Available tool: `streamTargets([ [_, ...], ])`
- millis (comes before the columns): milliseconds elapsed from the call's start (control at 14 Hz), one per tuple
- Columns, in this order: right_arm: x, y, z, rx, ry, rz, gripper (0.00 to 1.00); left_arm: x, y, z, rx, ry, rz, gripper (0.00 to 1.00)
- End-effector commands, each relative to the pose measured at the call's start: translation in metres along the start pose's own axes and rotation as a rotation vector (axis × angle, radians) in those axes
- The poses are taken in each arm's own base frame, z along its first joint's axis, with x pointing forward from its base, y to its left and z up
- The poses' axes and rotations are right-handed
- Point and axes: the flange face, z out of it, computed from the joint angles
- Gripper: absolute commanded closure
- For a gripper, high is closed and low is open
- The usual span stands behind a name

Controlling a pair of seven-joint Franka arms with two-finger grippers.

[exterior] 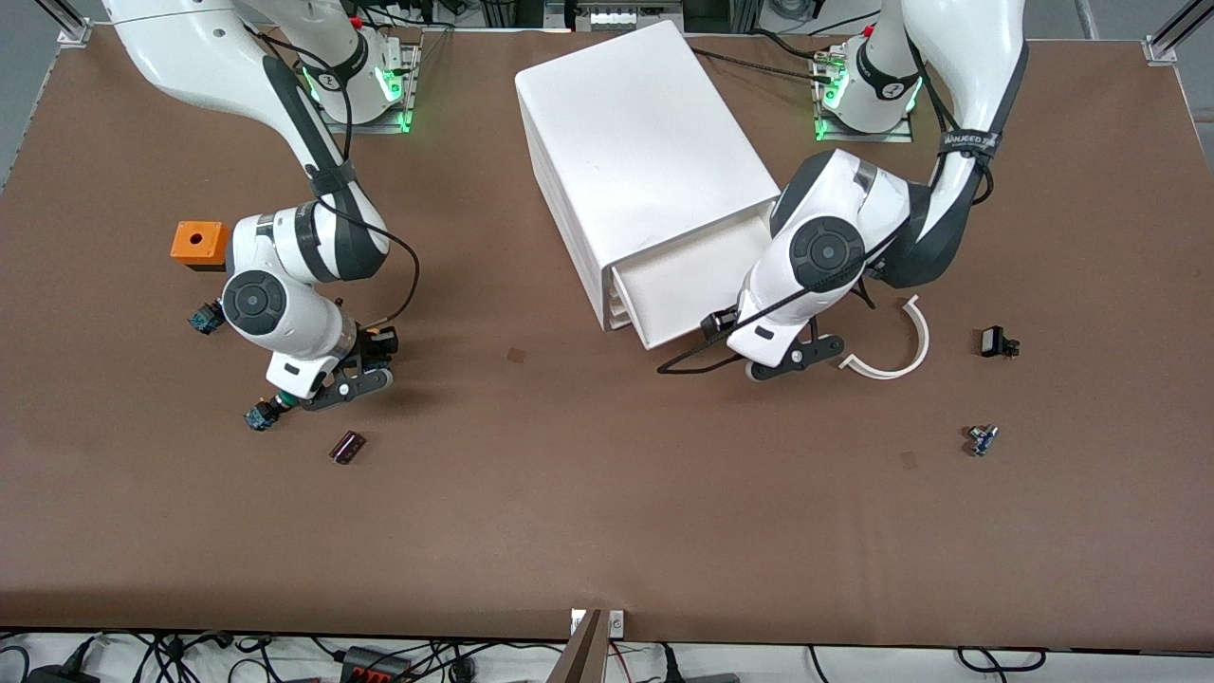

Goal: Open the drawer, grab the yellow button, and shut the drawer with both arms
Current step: 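Set the button on the table while the left gripper pushes the drawer shut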

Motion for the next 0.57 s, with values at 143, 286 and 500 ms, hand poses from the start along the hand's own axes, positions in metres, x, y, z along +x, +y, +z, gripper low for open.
streamTargets([
  [143,-0.009,-0.008,0.015,0.016,0.034,-0.052,1.0,-0.047,0.005,0.012,-0.037,-0.08,-0.025,0.0],
  [286,-0.003,-0.013,0.021,0.007,0.067,-0.062,1.0,-0.056,0.01,0.008,-0.04,-0.077,-0.052,0.0],
  [500,0.002,-0.016,0.03,0.008,0.081,-0.044,0.14,-0.069,0.017,0.01,-0.039,-0.087,-0.03,0.0],
])
